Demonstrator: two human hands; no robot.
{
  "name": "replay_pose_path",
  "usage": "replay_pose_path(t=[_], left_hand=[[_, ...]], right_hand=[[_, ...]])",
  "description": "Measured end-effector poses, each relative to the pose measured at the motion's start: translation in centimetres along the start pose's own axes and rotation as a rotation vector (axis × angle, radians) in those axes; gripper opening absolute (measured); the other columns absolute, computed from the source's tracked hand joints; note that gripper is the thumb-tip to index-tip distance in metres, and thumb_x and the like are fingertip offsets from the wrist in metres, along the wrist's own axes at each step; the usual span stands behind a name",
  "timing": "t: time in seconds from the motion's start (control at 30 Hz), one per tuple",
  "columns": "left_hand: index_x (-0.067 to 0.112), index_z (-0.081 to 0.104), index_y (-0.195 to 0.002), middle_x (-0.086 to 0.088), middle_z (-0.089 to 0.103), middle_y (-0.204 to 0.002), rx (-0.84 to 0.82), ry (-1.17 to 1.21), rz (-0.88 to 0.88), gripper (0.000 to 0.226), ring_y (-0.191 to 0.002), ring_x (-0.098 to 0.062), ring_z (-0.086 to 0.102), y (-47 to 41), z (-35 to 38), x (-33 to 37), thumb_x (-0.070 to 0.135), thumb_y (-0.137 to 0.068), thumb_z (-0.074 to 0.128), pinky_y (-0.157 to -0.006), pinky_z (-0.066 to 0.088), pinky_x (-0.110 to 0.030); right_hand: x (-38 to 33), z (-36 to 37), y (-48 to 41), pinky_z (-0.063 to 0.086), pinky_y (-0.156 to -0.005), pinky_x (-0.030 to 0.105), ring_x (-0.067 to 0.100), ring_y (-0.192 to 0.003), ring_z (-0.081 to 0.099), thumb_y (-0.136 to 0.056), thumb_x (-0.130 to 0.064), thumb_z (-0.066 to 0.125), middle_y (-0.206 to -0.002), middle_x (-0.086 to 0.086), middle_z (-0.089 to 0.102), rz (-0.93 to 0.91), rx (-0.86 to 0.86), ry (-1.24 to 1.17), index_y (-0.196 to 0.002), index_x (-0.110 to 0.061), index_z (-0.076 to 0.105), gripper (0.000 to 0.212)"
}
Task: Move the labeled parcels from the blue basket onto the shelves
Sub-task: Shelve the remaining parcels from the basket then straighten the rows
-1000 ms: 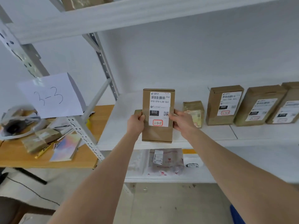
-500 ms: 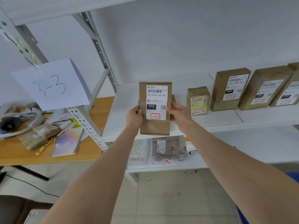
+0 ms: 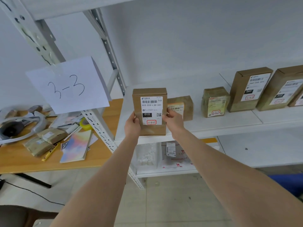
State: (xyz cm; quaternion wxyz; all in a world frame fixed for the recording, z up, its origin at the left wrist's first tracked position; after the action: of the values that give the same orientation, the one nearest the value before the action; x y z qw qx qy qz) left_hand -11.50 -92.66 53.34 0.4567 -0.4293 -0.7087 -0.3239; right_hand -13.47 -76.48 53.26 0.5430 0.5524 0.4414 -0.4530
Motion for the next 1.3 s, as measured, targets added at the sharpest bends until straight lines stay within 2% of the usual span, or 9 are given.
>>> replay_pose_path(t=[0.07,0.17,0.23,0.4,0.5,0.63,0.73,1.03,1.3], left_hand=[[0.024,0.051,-0.133,-0.01,0.064,-0.116,0.0,0.013,-0.012,0.046,-0.098,-0.032,0.057,-0.9,-0.7,-1.1,0.006,-0.096,0.029,-0.075,0.045,-0.029],[0.028,0.048,-0.135,-0.002,0.064,-0.119,0.005,0.032,-0.038,0.047,-0.104,-0.024,0.058,-1.9,-1.5,-2.5,0.006,-0.098,0.029,-0.072,0.043,-0.024],[0.03,0.046,-0.136,0.001,0.063,-0.12,0.011,0.04,-0.04,0.047,-0.109,-0.021,0.057,-2.6,-1.9,-3.2,0.006,-0.098,0.03,-0.079,0.046,-0.025],[0.021,0.047,-0.132,0.002,0.06,-0.122,0.029,0.025,-0.063,0.042,-0.108,-0.019,0.055,-4.3,-2.7,-4.6,0.006,-0.096,0.031,-0.081,0.041,-0.028],[0.016,0.045,-0.133,-0.001,0.057,-0.126,0.022,0.002,-0.103,0.04,-0.113,-0.021,0.052,-4.8,-2.7,-5.6,0.006,-0.096,0.033,-0.084,0.039,-0.029],[0.019,0.04,-0.138,-0.002,0.056,-0.127,-0.015,0.004,-0.145,0.044,-0.103,-0.019,0.052,-5.0,-2.6,-6.7,0.005,-0.096,0.034,-0.08,0.04,-0.029],[0.025,0.035,-0.141,-0.001,0.056,-0.128,-0.032,0.006,-0.189,0.049,-0.107,-0.02,0.053,-4.8,-2.6,-7.3,0.006,-0.097,0.035,-0.079,0.04,-0.028],[0.017,0.044,-0.137,-0.001,0.061,-0.125,-0.041,-0.06,-0.246,0.054,-0.082,-0.018,0.051,-5.0,-2.3,-8.6,-0.003,-0.089,0.029,-0.055,0.037,-0.021],[0.016,0.044,-0.136,-0.005,0.061,-0.125,-0.058,-0.128,-0.235,0.051,-0.079,-0.021,0.053,-5.4,-2.5,-8.3,-0.002,-0.09,0.029,-0.06,0.041,-0.026]], right_hand=[[0.2,1.6,-0.3,0.044,-0.077,0.014,0.01,-0.1,0.058,-0.095,-0.01,0.053,-0.115,-0.003,0.066,-0.02,0.011,0.014,-0.134,-0.024,0.053,0.042],[1.0,3.9,-1.0,0.049,-0.091,0.026,0.012,-0.106,0.06,-0.094,-0.011,0.055,-0.119,-0.002,0.066,-0.039,0.027,0.036,-0.134,-0.025,0.054,0.042],[1.7,5.2,-1.6,0.05,-0.096,0.031,0.015,-0.11,0.061,-0.093,-0.01,0.056,-0.12,-0.002,0.066,-0.034,0.036,0.042,-0.133,-0.025,0.056,0.043],[3.0,7.2,-2.7,0.044,-0.083,0.013,0.011,-0.114,0.056,-0.094,-0.007,0.054,-0.129,-0.003,0.061,-0.005,0.026,-0.025,-0.138,-0.023,0.05,0.047],[3.9,7.6,-2.9,0.042,-0.084,0.016,0.009,-0.112,0.053,-0.095,-0.006,0.052,-0.132,-0.002,0.058,0.026,0.039,-0.027,-0.141,-0.023,0.046,0.049],[5.1,7.9,-3.0,0.041,-0.088,0.021,0.013,-0.117,0.053,-0.098,-0.014,0.051,-0.133,0.001,0.057,0.02,0.053,0.07,-0.138,-0.02,0.048,0.041],[5.9,8.0,-3.2,0.045,-0.092,0.028,0.022,-0.116,0.056,-0.098,-0.016,0.049,-0.129,0.004,0.06,0.015,0.074,0.249,-0.13,-0.017,0.056,0.032],[8.0,8.1,-2.8,0.049,-0.086,0.034,0.03,-0.105,0.06,-0.091,0.0,0.043,-0.12,0.011,0.064,0.056,0.066,0.507,-0.132,-0.013,0.053,0.045],[8.4,8.1,-3.4,0.053,-0.083,0.037,0.032,-0.099,0.061,-0.088,0.004,0.038,-0.114,0.012,0.066,0.069,0.066,0.536,-0.124,-0.012,0.06,0.046]])
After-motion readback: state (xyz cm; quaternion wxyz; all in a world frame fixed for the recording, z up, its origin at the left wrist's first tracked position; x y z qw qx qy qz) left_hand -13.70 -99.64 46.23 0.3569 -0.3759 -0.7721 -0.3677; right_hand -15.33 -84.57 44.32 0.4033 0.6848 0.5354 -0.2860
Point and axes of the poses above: each hand's wrist, its own y-axis away from the middle knuckle, its own z-axis out of the palm, x = y × z, the point moved 3 cm from there along -y, towards the middle knuckle
